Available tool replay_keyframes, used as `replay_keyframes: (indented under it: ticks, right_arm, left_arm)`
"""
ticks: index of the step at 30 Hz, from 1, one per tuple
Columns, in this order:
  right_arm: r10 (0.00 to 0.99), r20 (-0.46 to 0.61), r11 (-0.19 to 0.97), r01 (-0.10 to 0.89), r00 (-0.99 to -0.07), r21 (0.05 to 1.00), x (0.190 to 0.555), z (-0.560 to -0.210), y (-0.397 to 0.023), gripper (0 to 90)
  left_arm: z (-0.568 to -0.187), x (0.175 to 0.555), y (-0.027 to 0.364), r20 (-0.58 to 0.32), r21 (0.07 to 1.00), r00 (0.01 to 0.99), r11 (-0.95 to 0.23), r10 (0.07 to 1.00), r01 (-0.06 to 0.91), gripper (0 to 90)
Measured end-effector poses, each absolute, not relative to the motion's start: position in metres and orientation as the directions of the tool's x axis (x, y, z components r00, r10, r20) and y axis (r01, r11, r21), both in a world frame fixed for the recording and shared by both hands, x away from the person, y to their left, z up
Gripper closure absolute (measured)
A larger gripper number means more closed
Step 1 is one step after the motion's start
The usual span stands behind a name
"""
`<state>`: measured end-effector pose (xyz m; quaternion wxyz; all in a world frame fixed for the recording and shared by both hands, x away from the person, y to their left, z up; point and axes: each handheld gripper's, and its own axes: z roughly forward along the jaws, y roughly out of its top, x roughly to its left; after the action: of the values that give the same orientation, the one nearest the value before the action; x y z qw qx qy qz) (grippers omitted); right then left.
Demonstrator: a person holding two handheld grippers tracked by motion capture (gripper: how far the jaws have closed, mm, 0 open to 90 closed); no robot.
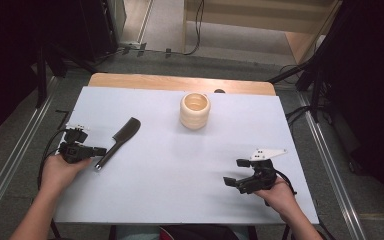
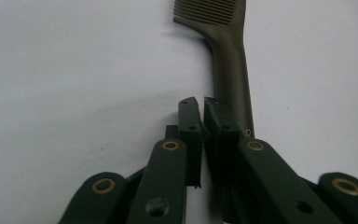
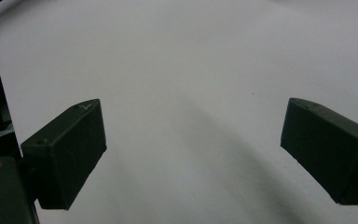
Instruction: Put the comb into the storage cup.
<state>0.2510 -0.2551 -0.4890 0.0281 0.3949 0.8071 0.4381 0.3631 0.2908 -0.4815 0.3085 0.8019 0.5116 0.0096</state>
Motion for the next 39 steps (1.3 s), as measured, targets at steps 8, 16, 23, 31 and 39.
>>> replay_keyframes:
  ticks: [8, 16, 23, 31, 39]
  right_arm:
    - [0.662, 0.299, 0.306, 0.611, -0.688, 0.730, 0.251, -0.489, -0.255, 5.0]
    - [0.662, 0.301, 0.306, 0.614, -0.686, 0.727, 0.250, -0.489, -0.255, 5.0]
    - [0.662, 0.298, 0.310, 0.613, -0.688, 0.726, 0.250, -0.489, -0.256, 5.0]
    - [0.661, 0.295, 0.316, 0.613, -0.690, 0.724, 0.249, -0.489, -0.257, 5.1]
    - [0.663, 0.297, 0.315, 0.616, -0.687, 0.722, 0.248, -0.490, -0.257, 5.1]
  left_arm:
    - [-0.472, 0.359, 0.296, -0.304, 0.556, 0.467, -0.244, 0.830, 0.794, 66.5]
    - [-0.453, 0.348, 0.286, -0.314, 0.635, 0.527, -0.238, 0.790, 0.735, 46.6]
    - [-0.447, 0.338, 0.267, -0.320, 0.655, 0.580, -0.268, 0.749, 0.707, 38.9]
    - [-0.444, 0.327, 0.249, -0.338, 0.667, 0.630, -0.295, 0.699, 0.684, 36.1]
    - [-0.442, 0.316, 0.233, -0.339, 0.682, 0.674, -0.322, 0.656, 0.657, 34.6]
